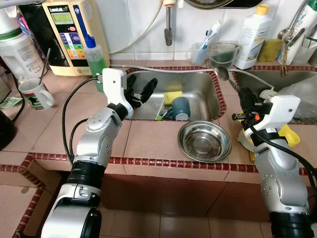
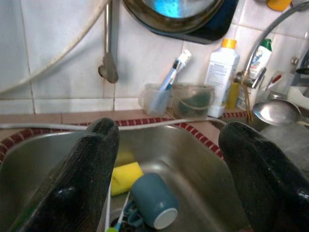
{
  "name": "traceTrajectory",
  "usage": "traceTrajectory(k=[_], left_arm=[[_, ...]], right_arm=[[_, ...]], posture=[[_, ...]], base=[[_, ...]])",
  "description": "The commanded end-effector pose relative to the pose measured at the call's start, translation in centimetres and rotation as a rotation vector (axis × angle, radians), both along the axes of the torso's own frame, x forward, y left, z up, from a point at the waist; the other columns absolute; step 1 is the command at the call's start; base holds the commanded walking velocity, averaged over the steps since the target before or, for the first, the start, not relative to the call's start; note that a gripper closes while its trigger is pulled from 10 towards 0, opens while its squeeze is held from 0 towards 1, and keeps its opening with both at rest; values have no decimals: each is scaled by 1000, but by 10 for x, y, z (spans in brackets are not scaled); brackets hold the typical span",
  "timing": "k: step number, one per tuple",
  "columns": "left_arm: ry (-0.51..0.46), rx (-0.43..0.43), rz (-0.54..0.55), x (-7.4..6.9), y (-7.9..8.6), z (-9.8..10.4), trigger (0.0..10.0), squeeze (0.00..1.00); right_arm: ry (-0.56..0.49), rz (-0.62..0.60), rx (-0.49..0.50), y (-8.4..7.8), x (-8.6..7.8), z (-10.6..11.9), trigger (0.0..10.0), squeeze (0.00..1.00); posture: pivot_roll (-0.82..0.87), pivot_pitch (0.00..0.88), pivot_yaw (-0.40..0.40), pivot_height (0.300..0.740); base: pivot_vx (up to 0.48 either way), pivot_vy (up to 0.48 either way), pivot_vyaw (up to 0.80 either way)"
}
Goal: Kitchen organization
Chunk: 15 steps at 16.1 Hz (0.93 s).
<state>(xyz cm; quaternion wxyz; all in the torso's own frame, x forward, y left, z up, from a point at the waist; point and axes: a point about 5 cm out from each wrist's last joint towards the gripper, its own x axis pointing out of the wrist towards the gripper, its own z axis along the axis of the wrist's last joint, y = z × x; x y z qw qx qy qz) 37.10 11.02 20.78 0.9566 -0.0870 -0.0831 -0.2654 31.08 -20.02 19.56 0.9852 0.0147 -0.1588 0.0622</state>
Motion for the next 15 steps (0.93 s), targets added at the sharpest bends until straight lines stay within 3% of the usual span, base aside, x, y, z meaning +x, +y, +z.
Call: traceTrajectory(k=[1, 10, 15], left_arm=[[-12, 22, -23, -2, -1, 6, 10000, 0], [-1, 80, -132, -27, -7, 18, 10000, 0], [4, 196, -205, -43, -2, 16, 10000, 0]], right_arm=[[-12, 3, -15, 0, 5, 7, 10000, 0], [-6, 139, -86, 13, 19, 27, 10000, 0], [20, 228, -116, 18, 34, 37, 10000, 0]], posture=[[-106, 90, 65, 740], [-52, 226, 22, 740], [-26, 294, 2, 740]], base=[[0, 0, 0], [0, 0, 0], [0, 0, 0]])
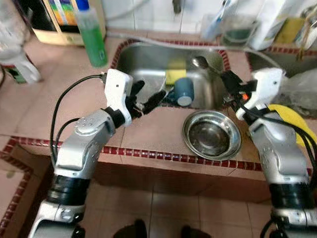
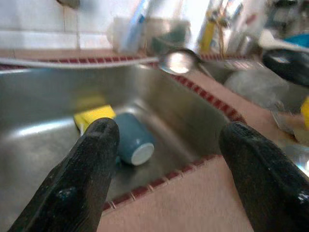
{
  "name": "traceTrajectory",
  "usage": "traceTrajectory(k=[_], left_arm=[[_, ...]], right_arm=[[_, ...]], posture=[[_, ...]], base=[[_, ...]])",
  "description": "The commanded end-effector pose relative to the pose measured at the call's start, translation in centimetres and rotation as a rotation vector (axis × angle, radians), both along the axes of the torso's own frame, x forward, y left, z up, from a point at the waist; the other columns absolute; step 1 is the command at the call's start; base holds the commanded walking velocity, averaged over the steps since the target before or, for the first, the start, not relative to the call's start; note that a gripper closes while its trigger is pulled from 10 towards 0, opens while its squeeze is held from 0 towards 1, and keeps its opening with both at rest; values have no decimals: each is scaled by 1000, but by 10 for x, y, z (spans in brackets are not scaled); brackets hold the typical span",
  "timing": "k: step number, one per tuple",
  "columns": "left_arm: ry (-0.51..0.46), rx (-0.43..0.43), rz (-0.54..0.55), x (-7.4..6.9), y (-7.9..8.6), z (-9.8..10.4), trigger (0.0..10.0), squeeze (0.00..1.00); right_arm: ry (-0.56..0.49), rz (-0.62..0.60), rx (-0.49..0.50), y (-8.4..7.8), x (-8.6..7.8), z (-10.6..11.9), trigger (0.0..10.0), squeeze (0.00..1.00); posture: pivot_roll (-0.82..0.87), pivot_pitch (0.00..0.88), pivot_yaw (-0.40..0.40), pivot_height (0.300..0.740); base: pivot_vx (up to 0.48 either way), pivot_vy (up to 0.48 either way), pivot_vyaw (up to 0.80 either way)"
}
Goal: Kitchen organization
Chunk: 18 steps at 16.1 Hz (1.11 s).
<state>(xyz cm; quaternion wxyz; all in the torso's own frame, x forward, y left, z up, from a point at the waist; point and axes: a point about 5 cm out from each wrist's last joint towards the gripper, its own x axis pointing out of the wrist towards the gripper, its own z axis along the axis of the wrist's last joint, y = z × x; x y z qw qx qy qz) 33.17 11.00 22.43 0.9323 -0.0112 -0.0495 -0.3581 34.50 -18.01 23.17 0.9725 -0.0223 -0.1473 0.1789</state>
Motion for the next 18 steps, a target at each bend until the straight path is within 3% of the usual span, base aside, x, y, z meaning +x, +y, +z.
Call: traceTrajectory(k=[1, 4, 8, 9, 10, 18], left_arm=[[5, 24, -29, -5, -1, -1, 10000, 0], [6, 39, -44, -9, 0, 1, 10000, 0], [11, 37, -49, -12, 0, 2, 10000, 0], [13, 37, -49, -12, 0, 2, 10000, 0], [13, 36, -48, -12, 0, 3, 10000, 0], [6, 28, -45, -10, 0, 6, 10000, 0]], right_arm=[[15, 19, -5, -2, 2, 1, 10000, 0], [62, 79, 52, 1, 10, 4, 10000, 0], [59, 105, 34, 2, 10, 4, 10000, 0], [63, 110, 34, 2, 10, 4, 10000, 188], [65, 115, 37, 1, 10, 3, 10000, 980], [50, 113, 42, -3, 11, 6, 10000, 1000]], posture=[[-24, 299, 1, 740], [-21, 306, -1, 740], [-19, 309, -2, 740], [-19, 308, 0, 740], [-20, 310, 0, 740], [-21, 298, 4, 740]], base=[[0, 0, 0], [0, 0, 0], [0, 0, 0], [0, 0, 0], [0, 0, 0], [0, 0, 0]])
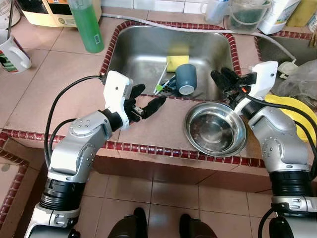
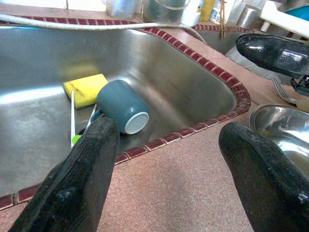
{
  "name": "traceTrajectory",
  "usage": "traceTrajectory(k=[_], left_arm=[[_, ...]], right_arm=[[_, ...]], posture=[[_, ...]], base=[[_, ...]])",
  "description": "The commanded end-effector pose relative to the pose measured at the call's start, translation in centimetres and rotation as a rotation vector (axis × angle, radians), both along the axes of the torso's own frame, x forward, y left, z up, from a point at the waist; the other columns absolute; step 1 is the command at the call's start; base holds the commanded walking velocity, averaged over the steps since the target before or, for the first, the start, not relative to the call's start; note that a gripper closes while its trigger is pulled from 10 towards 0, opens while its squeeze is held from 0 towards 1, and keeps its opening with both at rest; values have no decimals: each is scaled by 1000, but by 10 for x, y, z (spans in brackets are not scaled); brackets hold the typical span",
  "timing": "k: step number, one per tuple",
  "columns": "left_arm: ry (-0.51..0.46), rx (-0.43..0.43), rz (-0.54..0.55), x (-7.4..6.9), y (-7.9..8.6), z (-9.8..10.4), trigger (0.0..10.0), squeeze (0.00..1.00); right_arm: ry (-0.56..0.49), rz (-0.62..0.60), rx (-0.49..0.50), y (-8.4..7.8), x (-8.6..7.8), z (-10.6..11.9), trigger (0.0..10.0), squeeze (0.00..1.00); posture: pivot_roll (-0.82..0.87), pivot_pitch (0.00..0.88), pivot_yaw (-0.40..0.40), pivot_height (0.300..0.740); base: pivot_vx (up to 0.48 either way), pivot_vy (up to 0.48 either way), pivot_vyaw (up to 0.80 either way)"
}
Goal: Kitchen organization
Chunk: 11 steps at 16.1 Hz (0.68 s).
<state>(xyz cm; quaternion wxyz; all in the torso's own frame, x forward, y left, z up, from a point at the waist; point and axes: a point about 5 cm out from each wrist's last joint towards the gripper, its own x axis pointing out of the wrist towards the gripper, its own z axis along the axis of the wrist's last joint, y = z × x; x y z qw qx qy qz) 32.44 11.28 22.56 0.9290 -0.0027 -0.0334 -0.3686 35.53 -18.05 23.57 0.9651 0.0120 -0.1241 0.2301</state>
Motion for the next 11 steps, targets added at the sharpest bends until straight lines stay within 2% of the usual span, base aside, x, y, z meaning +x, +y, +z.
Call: traceTrajectory(k=[1, 3, 6, 8, 10, 11], left_arm=[[-20, -2, -21, -2, -2, 5, 10000, 0], [-54, 6, 30, 3, 1, 7, 10000, 0], [-58, -5, 38, 7, 3, 9, 10000, 0], [-85, -19, 55, 10, 3, 13, 10000, 0], [-88, -27, 58, 11, 2, 13, 10000, 0], [-90, -32, 59, 11, 2, 13, 10000, 0]], right_arm=[[-11, 2, 1, -2, 1, 3, 10000, 1000], [-58, 13, 26, 1, -1, 11, 10000, 1000], [-109, 0, 55, 2, -2, 19, 10000, 1000], [-188, -15, 98, 2, -6, 29, 10000, 1000], [-195, -8, 112, 3, -7, 30, 10000, 0], [-201, -5, 118, 5, -8, 30, 10000, 0]], posture=[[-21, 296, 4, 740], [-21, 282, 4, 740], [-21, 256, 7, 740], [-22, 229, 9, 740], [-25, 214, 10, 740], [-25, 208, 9, 740]], base=[[0, 0, 0], [0, 0, 0], [0, 0, 0], [0, 0, 0], [0, 0, 0], [0, 0, 0]])
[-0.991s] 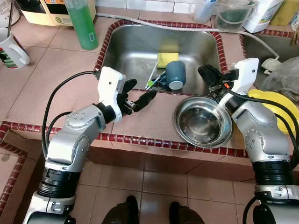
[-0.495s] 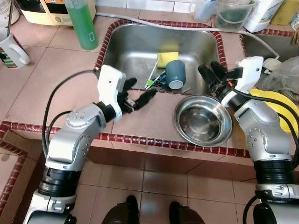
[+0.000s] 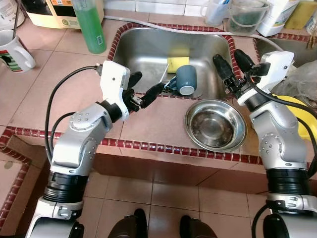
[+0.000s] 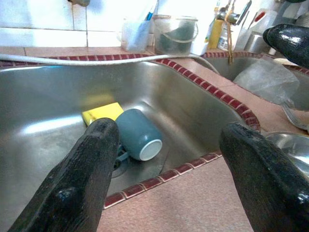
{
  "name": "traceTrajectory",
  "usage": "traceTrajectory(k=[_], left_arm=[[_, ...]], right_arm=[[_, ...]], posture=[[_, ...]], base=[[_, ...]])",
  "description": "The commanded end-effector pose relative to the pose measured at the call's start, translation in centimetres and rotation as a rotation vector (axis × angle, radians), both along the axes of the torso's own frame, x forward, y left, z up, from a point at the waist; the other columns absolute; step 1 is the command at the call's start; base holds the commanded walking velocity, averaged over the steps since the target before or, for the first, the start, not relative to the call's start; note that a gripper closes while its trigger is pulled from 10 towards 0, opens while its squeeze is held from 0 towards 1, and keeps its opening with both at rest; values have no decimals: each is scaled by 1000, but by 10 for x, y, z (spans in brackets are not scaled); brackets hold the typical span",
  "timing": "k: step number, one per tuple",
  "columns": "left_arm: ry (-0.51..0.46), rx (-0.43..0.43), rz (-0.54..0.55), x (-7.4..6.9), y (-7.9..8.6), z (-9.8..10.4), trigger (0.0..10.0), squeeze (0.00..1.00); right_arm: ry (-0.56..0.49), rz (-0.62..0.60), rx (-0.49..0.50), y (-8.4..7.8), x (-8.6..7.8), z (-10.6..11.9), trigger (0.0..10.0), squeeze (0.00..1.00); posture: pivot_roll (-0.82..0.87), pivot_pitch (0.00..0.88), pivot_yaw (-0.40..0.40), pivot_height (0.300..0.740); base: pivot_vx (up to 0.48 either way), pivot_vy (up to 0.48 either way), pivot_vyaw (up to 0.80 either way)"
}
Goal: Kitchen organization
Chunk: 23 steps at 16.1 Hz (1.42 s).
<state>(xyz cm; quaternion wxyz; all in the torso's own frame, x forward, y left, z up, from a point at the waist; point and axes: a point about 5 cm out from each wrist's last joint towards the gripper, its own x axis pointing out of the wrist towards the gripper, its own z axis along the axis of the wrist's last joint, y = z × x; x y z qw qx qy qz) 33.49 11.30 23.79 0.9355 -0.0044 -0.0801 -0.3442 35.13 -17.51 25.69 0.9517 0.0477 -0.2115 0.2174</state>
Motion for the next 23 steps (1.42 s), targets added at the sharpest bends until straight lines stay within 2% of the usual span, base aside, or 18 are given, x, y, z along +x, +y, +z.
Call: traceTrajectory(k=[1, 5, 8, 10, 12, 14, 18, 23], left_arm=[[-9, 2, 14, 2, 2, 0, 10000, 0], [-5, 2, 34, 3, 0, -10, 10000, 0], [37, -30, 64, 0, -2, -28, 10000, 0], [41, -32, 78, -1, -3, -35, 10000, 0], [68, -37, 109, -3, -3, -46, 10000, 0], [84, -24, 112, -3, -2, -54, 10000, 0], [140, -1, 103, -7, -9, -70, 10000, 0], [138, 39, 84, -11, -13, -81, 10000, 0]], right_arm=[[-55, 1, 4, 2, -5, 9, 10000, 0], [-82, -9, 19, 14, -15, 4, 10000, 0], [-93, -63, 39, 24, -33, -7, 10000, 0], [-90, -96, 4, 25, -41, -18, 10000, 0], [-55, -159, -43, 23, -51, -42, 10000, 0], [-23, -198, -22, 24, -59, -52, 10000, 0], [14, -211, -24, 32, -72, -69, 10000, 0], [44, -268, -30, 33, -85, -81, 10000, 0]], posture=[[-26, 199, 10, 740], [-28, 160, 9, 740], [-34, 121, 13, 740], [-40, 106, 26, 740], [-48, 92, 44, 740], [-54, 81, 53, 740], [-63, 66, 59, 740], [-66, 59, 55, 740]], base=[[0, 0, 0], [0, 0, 0], [0, 0, 0], [0, 0, 0], [0, 0, 0], [0, 0, 0], [0, 0, 0], [0, 0, 0]])
